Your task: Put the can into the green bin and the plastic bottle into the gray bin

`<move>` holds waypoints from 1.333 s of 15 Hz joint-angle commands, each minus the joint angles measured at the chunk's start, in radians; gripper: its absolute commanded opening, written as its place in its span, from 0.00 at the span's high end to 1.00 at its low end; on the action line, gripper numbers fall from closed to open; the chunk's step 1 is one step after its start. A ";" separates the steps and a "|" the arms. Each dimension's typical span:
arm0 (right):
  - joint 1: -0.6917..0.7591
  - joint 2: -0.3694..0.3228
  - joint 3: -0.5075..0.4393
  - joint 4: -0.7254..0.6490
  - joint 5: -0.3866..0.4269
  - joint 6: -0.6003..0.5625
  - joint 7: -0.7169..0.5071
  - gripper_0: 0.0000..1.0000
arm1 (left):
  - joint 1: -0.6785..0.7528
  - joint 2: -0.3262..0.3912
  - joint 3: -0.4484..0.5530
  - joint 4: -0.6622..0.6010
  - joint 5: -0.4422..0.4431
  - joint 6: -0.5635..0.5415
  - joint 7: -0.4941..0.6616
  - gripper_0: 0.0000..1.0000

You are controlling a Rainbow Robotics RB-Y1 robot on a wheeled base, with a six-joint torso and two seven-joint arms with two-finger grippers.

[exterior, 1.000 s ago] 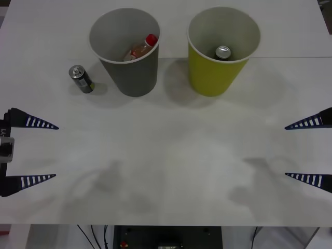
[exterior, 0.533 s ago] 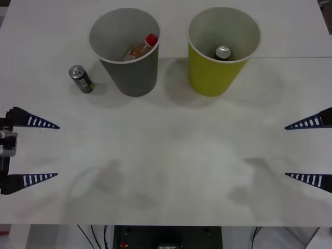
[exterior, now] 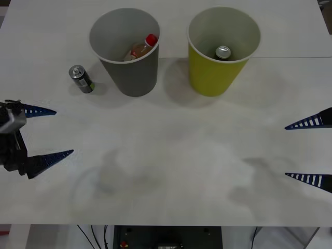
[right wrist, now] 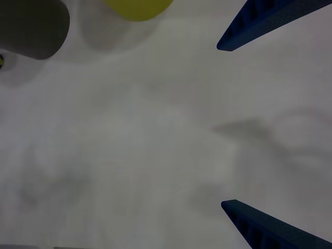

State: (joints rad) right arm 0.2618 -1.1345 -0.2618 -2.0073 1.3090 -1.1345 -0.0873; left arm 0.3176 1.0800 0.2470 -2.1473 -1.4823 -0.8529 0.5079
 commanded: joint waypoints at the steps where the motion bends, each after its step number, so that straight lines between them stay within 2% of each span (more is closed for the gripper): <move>1: 0.000 0.000 0.000 0.000 0.000 0.000 0.000 0.00 | 0.080 0.000 -0.038 -0.086 -0.147 0.198 0.222 0.00; 4: 0.000 0.000 0.000 0.000 0.000 0.000 0.000 0.00 | 0.089 0.000 -0.160 -0.082 -0.349 0.433 0.431 0.00; 8: 0.000 0.000 0.000 0.000 0.000 0.000 0.000 0.00 | 0.058 0.000 -0.282 -0.014 -0.585 0.660 0.739 0.00; 10: 0.000 0.000 0.000 0.000 0.000 0.000 0.000 0.00 | 0.003 -0.014 -0.348 0.061 -0.667 0.732 0.802 0.00; 17: 0.000 0.000 0.000 0.000 0.000 0.000 0.000 0.00 | -0.210 -0.127 -0.615 0.435 -0.685 1.108 0.801 0.00; 20: 0.000 0.000 0.000 0.000 0.000 0.000 0.000 0.00 | -0.269 -0.193 -0.640 0.547 -0.688 1.157 0.801 0.00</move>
State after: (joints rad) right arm 0.2618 -1.1345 -0.2618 -2.0073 1.3090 -1.1345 -0.0873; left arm 0.0608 0.9022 -0.3910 -1.6248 -2.1672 0.2972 1.3087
